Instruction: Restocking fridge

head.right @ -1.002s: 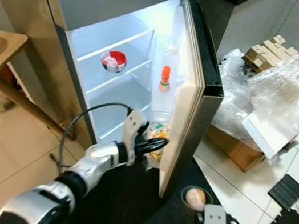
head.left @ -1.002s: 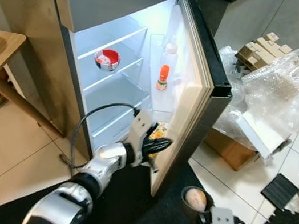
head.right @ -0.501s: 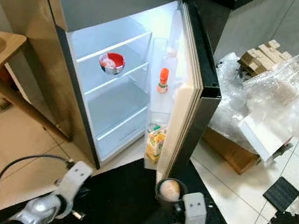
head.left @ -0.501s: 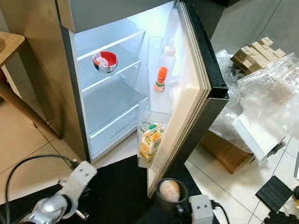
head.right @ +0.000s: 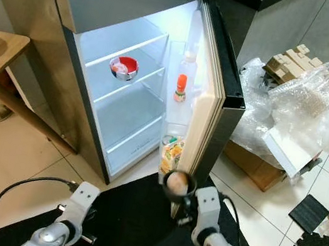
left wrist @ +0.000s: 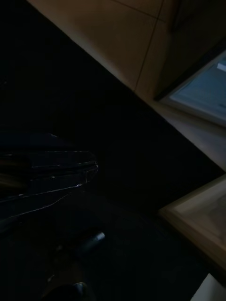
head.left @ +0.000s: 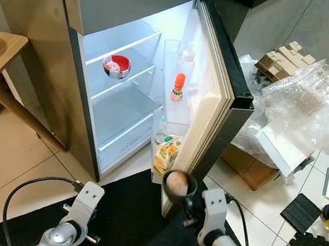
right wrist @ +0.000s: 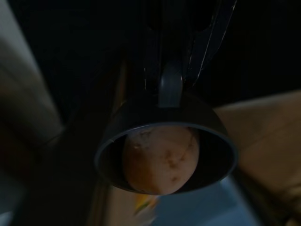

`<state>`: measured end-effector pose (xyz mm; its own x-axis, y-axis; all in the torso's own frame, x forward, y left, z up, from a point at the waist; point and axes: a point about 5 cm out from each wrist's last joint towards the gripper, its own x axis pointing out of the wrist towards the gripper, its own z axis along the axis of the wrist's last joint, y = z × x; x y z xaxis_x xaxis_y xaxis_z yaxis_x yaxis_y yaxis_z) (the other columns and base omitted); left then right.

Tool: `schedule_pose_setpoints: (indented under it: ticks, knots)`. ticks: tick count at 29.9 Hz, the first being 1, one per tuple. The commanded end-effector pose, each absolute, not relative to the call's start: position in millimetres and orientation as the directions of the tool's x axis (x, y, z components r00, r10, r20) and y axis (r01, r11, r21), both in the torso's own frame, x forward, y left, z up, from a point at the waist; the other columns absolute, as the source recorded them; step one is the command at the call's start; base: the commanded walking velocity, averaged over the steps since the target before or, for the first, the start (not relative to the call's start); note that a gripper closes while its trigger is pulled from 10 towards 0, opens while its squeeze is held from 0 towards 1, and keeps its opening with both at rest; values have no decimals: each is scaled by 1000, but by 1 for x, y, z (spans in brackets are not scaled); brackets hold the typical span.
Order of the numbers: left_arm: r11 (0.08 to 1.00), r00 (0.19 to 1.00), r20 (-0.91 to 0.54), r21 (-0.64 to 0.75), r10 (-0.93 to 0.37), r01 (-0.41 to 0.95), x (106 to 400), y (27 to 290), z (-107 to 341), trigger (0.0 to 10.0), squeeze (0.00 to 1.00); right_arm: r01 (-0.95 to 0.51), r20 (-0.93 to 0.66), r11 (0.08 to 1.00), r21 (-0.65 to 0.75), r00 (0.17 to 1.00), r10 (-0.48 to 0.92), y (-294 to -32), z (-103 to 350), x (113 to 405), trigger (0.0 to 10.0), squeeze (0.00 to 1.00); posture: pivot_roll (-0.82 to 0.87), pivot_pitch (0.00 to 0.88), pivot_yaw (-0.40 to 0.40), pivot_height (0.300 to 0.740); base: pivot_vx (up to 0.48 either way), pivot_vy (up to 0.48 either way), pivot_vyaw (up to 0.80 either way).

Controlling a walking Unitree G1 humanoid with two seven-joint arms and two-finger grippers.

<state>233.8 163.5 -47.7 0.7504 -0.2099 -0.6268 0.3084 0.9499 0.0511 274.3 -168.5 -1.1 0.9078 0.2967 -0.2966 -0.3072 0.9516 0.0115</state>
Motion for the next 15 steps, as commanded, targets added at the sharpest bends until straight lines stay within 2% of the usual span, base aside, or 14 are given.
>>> schedule_pose_setpoints:
  ticks: [1, 11, 13, 14, 15]
  knots:
    - [958, 756, -621, 32, -205, 286, 237, 161, -46, 10000, 0, -185, -224, 983, 23, 957, 185, -183, 10, 282, 10000, 0, -158, 160, -13, 736, 0, 0, 0]
    - [955, 769, -607, 49, -203, 292, 244, 161, -41, 10000, 0, -68, -214, 998, -2, 975, 66, -206, 16, 286, 10000, 0, -160, 149, -1, 736, 0, 0, 0]
    - [953, 766, -608, 52, -208, 299, 244, 161, -41, 10000, 0, 24, -241, 997, -67, 970, -39, -221, 14, 284, 10000, 0, -163, 144, 3, 736, 0, 0, 0]
    - [953, 766, -608, 52, -208, 299, 244, 161, -41, 10000, 0, 24, -241, 997, -67, 970, -39, -221, 14, 284, 10000, 0, -163, 144, 3, 736, 0, 0, 0]
    - [952, 764, -610, 53, -209, 303, 243, 160, -41, 10000, 0, 89, -259, 989, -114, 959, -116, -233, 13, 281, 10000, 0, -164, 142, 4, 736, 0, 0, 0]
